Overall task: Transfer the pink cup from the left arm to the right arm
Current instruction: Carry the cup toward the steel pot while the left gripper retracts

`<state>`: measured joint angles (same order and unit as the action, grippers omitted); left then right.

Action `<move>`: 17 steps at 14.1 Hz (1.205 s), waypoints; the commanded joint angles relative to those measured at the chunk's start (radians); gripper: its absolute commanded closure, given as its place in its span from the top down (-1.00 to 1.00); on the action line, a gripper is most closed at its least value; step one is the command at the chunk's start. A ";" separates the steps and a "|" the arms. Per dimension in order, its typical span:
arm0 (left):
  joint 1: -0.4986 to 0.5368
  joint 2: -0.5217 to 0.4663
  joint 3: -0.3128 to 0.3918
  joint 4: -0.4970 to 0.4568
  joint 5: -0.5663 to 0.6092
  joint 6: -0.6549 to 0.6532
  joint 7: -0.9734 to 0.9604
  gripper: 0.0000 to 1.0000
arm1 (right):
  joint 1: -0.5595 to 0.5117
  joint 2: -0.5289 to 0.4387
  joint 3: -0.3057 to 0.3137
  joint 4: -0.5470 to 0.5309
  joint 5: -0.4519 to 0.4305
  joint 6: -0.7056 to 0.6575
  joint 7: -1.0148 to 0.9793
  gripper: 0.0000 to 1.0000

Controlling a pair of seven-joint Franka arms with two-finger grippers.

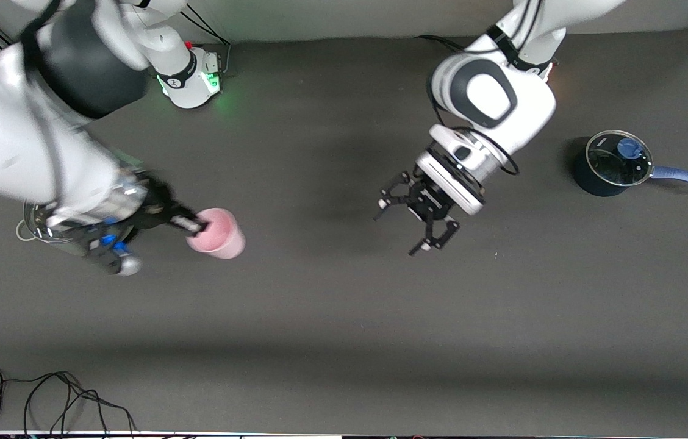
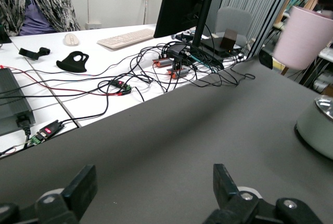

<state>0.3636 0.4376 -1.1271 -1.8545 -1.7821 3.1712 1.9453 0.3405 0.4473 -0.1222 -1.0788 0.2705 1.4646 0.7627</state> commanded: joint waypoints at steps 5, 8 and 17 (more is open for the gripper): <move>0.219 -0.013 -0.019 -0.149 0.110 -0.284 -0.017 0.99 | -0.048 -0.065 -0.095 -0.226 -0.200 0.034 -0.519 -1.00; 0.270 -0.020 -0.019 -0.196 0.165 -0.352 -0.022 0.99 | -0.048 -0.068 -0.145 -0.364 -0.203 0.173 -0.617 -1.00; 0.530 -0.111 -0.007 -0.146 1.000 -0.977 -0.863 0.99 | -0.048 -0.093 -0.166 -0.807 -0.191 0.632 -0.660 -1.00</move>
<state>0.8277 0.3854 -1.1292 -2.0303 -0.9124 2.3418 1.2602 0.2768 0.4070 -0.2791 -1.7713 0.0903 2.0140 0.1232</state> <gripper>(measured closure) 0.000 0.947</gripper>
